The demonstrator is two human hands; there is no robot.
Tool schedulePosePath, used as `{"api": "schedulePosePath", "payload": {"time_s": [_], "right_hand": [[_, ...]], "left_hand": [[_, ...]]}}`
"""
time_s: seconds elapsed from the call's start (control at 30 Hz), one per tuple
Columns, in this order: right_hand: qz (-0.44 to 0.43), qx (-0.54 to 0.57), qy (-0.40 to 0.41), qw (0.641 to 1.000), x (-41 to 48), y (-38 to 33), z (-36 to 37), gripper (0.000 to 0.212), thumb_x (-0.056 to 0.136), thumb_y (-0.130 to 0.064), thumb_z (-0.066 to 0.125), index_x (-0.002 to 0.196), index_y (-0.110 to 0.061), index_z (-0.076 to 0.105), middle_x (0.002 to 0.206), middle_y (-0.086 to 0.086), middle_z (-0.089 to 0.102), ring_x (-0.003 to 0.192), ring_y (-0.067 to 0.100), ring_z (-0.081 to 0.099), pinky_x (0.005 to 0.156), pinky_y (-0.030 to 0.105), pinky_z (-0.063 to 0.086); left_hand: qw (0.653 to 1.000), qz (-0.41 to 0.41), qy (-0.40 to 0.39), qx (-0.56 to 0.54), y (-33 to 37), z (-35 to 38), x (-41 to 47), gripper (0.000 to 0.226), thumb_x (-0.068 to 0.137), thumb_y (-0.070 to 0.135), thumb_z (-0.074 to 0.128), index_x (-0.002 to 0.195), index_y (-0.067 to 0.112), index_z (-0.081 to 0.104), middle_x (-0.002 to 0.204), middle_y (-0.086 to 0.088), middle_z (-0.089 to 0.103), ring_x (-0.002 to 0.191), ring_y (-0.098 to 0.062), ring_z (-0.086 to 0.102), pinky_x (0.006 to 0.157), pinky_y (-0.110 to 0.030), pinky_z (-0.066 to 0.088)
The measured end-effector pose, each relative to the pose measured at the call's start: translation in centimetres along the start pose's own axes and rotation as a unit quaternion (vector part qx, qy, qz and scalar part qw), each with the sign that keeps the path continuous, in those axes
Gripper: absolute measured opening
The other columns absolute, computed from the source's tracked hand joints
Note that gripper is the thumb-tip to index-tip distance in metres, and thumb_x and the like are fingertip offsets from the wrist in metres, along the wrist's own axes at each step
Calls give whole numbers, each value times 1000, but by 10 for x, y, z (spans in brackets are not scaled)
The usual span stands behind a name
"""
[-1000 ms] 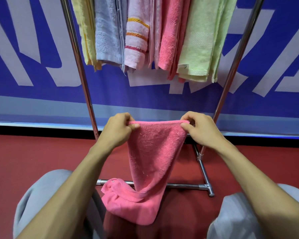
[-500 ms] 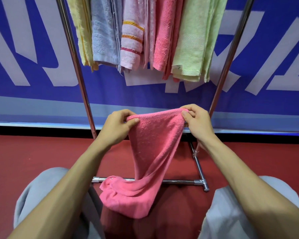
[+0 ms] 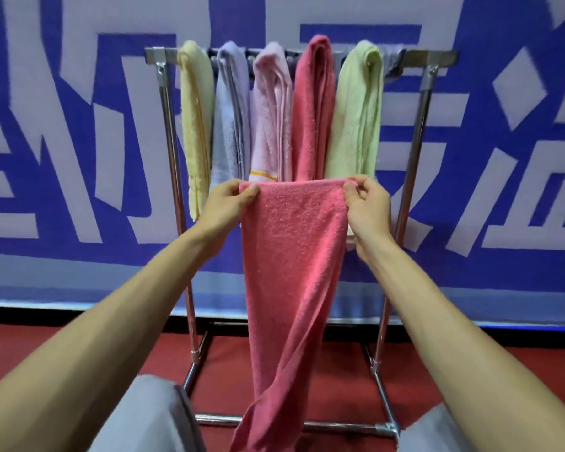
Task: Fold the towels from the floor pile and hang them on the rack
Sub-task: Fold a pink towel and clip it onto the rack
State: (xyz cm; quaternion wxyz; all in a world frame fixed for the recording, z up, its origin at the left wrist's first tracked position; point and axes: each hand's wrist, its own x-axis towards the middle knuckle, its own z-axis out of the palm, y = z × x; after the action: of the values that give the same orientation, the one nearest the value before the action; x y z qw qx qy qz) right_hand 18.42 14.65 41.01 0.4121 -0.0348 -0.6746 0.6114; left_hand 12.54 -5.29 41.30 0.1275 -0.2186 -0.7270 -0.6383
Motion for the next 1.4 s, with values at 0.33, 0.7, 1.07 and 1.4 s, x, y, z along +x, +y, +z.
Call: {"api": "schedulePosePath", "payload": {"time_s": [0.33,0.7,1.07,1.4], "right_hand": [[-86,41,35,995,42,-116,8,19,96,-18,54,80,-28,58,88,-1,66,87,16,63,80,35,52],[-184,-22,70,980,53,-177,-20,11,95,-16,55,89,-19,64,88,-2,66,87,14,63,74,27,52],[-95,0,-37,995,54,-134,-9,11,95,-13,53,93,-16,64,82,-1,61,68,7,54,63,23,44],[-152,-70,4,986,33,-83,7,10,93,-11,56,93,-18,64,87,-10,62,82,-1,57,68,6,45]], "left_hand": [[978,180,57,88,109,-15,38,16,94,20,57,93,11,70,75,3,61,67,-4,51,64,-21,42],[932,319,123,120,164,-11,36,14,93,13,57,98,9,69,84,5,62,77,-4,55,74,-13,43],[983,181,32,16,121,-21,30,17,97,19,52,96,11,67,81,4,61,73,-4,55,68,-19,44],[962,233,143,27,74,-6,17,9,93,10,56,90,15,62,76,14,59,71,7,54,70,-11,43]]}}
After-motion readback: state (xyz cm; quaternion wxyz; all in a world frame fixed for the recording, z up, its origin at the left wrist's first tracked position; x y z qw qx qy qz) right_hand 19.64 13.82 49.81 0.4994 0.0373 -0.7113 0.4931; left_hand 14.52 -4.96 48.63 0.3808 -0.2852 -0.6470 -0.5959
